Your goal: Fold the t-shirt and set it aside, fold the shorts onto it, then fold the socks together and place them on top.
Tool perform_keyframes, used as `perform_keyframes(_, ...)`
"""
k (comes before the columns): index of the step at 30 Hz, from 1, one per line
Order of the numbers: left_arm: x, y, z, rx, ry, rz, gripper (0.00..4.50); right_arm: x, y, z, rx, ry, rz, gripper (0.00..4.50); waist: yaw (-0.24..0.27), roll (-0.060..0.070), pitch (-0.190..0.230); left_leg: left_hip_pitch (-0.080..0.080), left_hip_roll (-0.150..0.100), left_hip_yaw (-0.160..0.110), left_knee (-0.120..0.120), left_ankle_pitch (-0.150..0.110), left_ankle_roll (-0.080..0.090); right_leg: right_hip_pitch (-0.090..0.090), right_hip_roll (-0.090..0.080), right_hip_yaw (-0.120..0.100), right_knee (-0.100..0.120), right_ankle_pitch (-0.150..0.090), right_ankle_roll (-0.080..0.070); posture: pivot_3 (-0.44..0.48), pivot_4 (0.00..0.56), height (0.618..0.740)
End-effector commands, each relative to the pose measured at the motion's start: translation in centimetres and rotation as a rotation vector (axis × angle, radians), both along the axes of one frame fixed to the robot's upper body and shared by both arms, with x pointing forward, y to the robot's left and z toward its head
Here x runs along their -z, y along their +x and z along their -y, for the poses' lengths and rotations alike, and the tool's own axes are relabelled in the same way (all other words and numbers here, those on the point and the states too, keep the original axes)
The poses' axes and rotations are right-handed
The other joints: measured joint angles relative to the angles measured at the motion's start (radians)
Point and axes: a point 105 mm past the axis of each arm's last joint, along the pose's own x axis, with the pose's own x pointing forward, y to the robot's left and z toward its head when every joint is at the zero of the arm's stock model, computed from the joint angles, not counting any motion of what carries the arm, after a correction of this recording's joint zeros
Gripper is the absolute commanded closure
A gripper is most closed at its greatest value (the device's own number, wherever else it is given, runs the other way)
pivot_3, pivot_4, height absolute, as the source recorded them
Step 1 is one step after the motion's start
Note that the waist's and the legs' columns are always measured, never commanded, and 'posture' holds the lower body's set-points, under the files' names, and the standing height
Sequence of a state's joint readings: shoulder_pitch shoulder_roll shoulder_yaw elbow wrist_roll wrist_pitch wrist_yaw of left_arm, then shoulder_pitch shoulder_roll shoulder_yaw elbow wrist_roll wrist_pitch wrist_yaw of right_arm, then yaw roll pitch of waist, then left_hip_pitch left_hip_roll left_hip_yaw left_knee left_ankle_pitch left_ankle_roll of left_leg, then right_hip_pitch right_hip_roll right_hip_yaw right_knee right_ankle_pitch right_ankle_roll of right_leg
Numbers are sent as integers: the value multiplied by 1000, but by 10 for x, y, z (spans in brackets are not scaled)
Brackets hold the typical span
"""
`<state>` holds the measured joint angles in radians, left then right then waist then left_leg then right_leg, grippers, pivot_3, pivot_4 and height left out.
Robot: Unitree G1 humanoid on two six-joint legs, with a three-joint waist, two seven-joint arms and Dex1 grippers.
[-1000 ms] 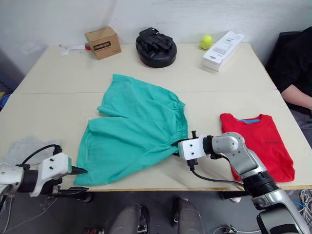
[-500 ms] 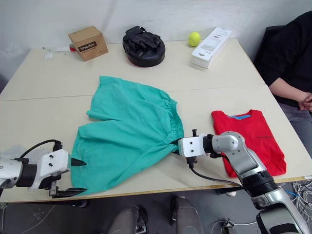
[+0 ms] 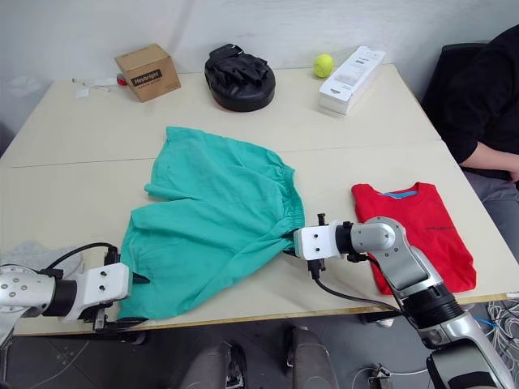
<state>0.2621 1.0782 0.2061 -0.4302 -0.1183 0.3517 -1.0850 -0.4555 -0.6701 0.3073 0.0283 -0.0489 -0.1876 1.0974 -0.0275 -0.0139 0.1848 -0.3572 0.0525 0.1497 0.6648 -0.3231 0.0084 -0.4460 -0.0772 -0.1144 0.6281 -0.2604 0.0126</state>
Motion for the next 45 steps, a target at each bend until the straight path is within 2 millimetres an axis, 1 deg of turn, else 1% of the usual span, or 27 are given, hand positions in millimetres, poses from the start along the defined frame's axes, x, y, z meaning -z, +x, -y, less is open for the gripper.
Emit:
perform_keyframes(1, 8, 5, -12, -46, 52, 4, 1900, -14, 0, -3, -8, 35, 45, 3014, 0, 0, 0, 0, 0, 0, 0, 0, 0, 0, 0, 0, 0, 0, 0, 0, 150, 740)
perform_keyframes(3, 9, 6, -13, -46, 51, 4, 2512, -12, 0, -2, -5, 32, 37, 3014, 0, 0, 0, 1, 0, 0, 0, 1, -1, 0, 0, 0, 0, 0, -1, 0, 150, 740)
perform_keyframes(6, 10, 7, -16, -51, 54, 7, 3389, -11, -1, -1, -6, 32, 22, 3619, 1, 0, 0, 1, 0, 0, -1, 1, -3, 1, 0, 0, 0, 0, -1, 0, 150, 740)
perform_keyframes(8, 9, 6, -18, -53, 57, 8, 4024, -12, -1, 0, -5, 33, 16, 4314, 1, 0, 0, 1, 0, 0, -1, 1, -3, 1, 0, 0, 0, 0, -2, 0, 150, 740)
perform_keyframes(9, 9, 6, -19, -54, 59, 8, 4352, -12, -1, 0, -3, 34, 14, 4500, 1, 0, 0, 1, 0, 0, -1, 1, -3, 1, 0, 0, 0, 0, -2, 0, 150, 740)
perform_keyframes(10, 8, 6, -20, -53, 60, 8, 4477, -13, -1, 1, -2, 37, 11, 4500, 0, 0, 0, 1, 0, 0, -1, 1, -2, 1, 0, 0, 0, 0, -2, 0, 150, 740)
perform_keyframes(15, -3, 0, -21, -34, 27, -28, 4477, -21, -7, 9, -10, 48, -67, 4500, -1, 0, 0, 1, 1, 0, -2, 2, -2, 0, 0, 0, 0, 0, -2, 0, 150, 740)
perform_keyframes(18, -14, -19, -14, 16, -38, -128, 4477, -26, -24, 16, -50, 58, -186, 4500, -1, 0, 0, 1, 2, 0, -2, 1, -2, 0, 1, -1, 0, -1, -3, 0, 150, 740)
perform_keyframes(22, -21, -56, -3, 92, -96, -319, 4477, -31, -53, 22, -111, 66, -361, 4500, 1, -2, 1, -1, 4, 0, -2, -3, -2, -2, 2, -3, -2, -2, -3, 0, 150, 740)
perform_keyframes(24, -24, -60, 0, 107, -108, -323, 4477, -31, -63, 23, -118, 71, -429, 4500, 2, -2, 1, -2, 4, 0, -2, -4, -3, -2, 2, -3, -3, -3, -3, 0, 150, 740)
perform_keyframes(27, -24, -50, 3, 84, -132, -279, 4477, -27, -72, 25, -117, 54, -511, 4500, 3, -2, 1, -2, 4, 0, -2, -4, -2, -2, 3, -3, -4, -3, -3, 0, 150, 740)
perform_keyframes(28, -23, -45, 3, 79, -127, -255, 4477, -24, -70, 26, -108, 44, -517, 4500, 3, -3, 2, -2, 4, 0, -2, -4, -2, -2, 3, -3, -4, -3, -3, 0, 150, 740)
perform_keyframes(29, -23, -37, 2, 70, -112, -220, 4477, -23, -64, 26, -86, 41, -495, 4500, 4, -3, 2, -2, 4, 0, -2, -4, -2, -1, 3, -3, -4, -3, -3, 0, 150, 740)
perform_keyframes(31, -22, -18, -4, 27, -85, -149, 4477, -25, -43, 26, -27, 51, -413, 4500, 4, -4, 2, -1, 4, 0, -2, -5, -6, 0, 3, -3, -6, -4, -3, 0, 150, 740)
perform_keyframes(32, -26, 5, -10, -19, -69, -60, 4477, -32, -19, 27, 49, 78, -323, 4500, 4, -4, 2, -2, 4, 0, -1, -5, -6, 0, 3, -2, -6, -3, -3, 0, 150, 740)
perform_keyframes(33, -34, 32, -16, -65, -51, 62, 4477, -43, 6, 27, 124, 116, -221, 4500, 2, -4, 3, -1, 4, 0, -1, -4, -6, 0, 4, -2, -6, -2, -3, 0, 150, 740)
perform_keyframes(34, -48, 64, -22, -115, -38, 213, 4477, -58, 30, 29, 205, 164, -121, 4500, 1, -4, 5, -1, 3, 0, 0, -2, -6, 0, 4, -1, -7, 0, -3, 0, 150, 740)
perform_keyframes(35, -73, 101, -29, -185, -39, 413, 4477, -77, 55, 33, 297, 228, -13, 4500, 2, -5, 6, -2, 3, 1, 0, 1, -6, 0, 4, -1, -8, 4, -4, 0, 150, 740)
perform_keyframes(36, -117, 138, -34, -276, -74, 668, 4477, -102, 78, 40, 387, 290, 134, 4500, 3, -7, 8, -3, 3, 0, -1, 4, -6, 0, 5, 0, -9, 8, -5, 0, 150, 740)
perform_keyframes(37, -169, 162, -40, -357, -110, 931, 4477, -128, 95, 48, 461, 340, 299, 4500, 8, -9, 10, -5, 3, 0, -1, 7, -7, -1, 6, 0, -9, 10, -6, 0, 150, 740)
perform_keyframes(38, -221, 173, -47, -423, -142, 1166, 4477, -154, 104, 56, 506, 377, 464, 4500, 16, -16, 12, -9, 3, -1, -1, 10, -9, -3, 6, -1, -8, 11, -6, 0, 150, 740)
perform_keyframes(39, -259, 173, -49, -445, -167, 1330, 4477, -172, 106, 60, 517, 402, 583, 4500, 20, -22, 12, -16, 3, 0, 0, 18, -14, -13, 5, -1, -4, 18, -7, 0, 150, 740)
perform_keyframes(40, -291, 168, -48, -435, -165, 1467, 4477, -191, 105, 63, 522, 428, 708, 4500, 21, -23, 12, -24, 3, 2, 0, 22, -13, -21, 4, -2, -1, 19, -8, 0, 150, 740)
perform_keyframes(41, -316, 161, -46, -413, -156, 1581, 4477, -207, 102, 67, 528, 452, 809, 4500, 19, -24, 11, -31, 3, 3, 0, 24, -14, -28, 4, -3, 0, 20, -7, 0, 150, 740)
perform_keyframes(42, -337, 153, -42, -377, -137, 1684, 4477, -221, 98, 70, 532, 480, 903, 4500, 15, -24, 11, -35, 3, 8, -1, 24, -14, -36, 2, -2, 3, 20, -7, 0, 150, 740)
perform_keyframes(44, -361, 141, -35, -315, -125, 1799, 4477, -239, 88, 72, 513, 511, 1044, 4500, 4, -23, 11, -33, 0, 14, -6, 22, -13, -38, 0, -9, 1, 20, -7, 0, 150, 740)
perform_keyframes(45, -366, 137, -33, -291, -130, 1824, 4477, -243, 83, 71, 485, 513, 1093, 4500, 0, -23, 11, -32, -1, 16, -7, 20, -11, -38, -1, -14, 0, 20, -7, 0, 150, 740)
